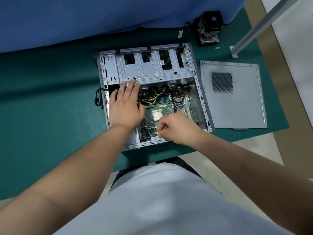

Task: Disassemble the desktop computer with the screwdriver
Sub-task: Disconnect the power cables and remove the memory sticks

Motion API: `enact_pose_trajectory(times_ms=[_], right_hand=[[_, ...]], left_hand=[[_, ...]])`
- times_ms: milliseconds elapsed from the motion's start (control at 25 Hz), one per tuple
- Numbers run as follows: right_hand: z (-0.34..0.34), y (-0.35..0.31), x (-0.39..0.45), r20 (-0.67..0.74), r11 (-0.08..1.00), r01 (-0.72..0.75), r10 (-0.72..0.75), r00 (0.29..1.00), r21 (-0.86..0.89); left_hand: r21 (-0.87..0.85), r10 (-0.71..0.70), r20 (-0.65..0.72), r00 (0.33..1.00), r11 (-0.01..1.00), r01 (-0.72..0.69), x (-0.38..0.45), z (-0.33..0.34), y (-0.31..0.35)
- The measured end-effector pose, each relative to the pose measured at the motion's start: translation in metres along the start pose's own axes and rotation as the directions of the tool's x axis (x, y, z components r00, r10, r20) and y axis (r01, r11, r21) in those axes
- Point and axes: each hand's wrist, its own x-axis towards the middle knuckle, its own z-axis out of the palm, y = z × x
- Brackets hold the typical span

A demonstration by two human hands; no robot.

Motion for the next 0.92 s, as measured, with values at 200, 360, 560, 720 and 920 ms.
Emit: enact_pose_trajectory(times_ms=[200,360,560,720,920], right_hand=[[0.002,0.007,-0.003,0.1,0.989,0.103,-0.093,0.991,-0.106],[-0.005,0.012,0.0,0.193,0.963,0.216,-0.184,0.964,-0.163],[0.0,0.017,0.011,0.146,0.965,0.243,-0.228,0.963,-0.101],[0.0,0.027,0.022,0.163,0.98,0.078,-0.108,0.981,0.183],[-0.002,0.037,0.022,0.2,0.969,0.096,-0.143,0.969,0.225]], left_hand=[[0.006,0.003,-0.001,1.0,1.0,-0.003,0.0,0.0,0.0],[0.004,0.001,0.002,1.0,1.0,-0.001,0.0,0.0,0.0],[-0.007,-0.005,-0.01,1.0,1.0,0.005,0.0,0.0,0.001],[-0.011,-0.016,-0.002,1.0,1.0,0.016,0.001,-0.001,0.0],[-0.025,-0.02,-0.003,1.0,0.999,0.02,0.002,-0.002,0.002]])
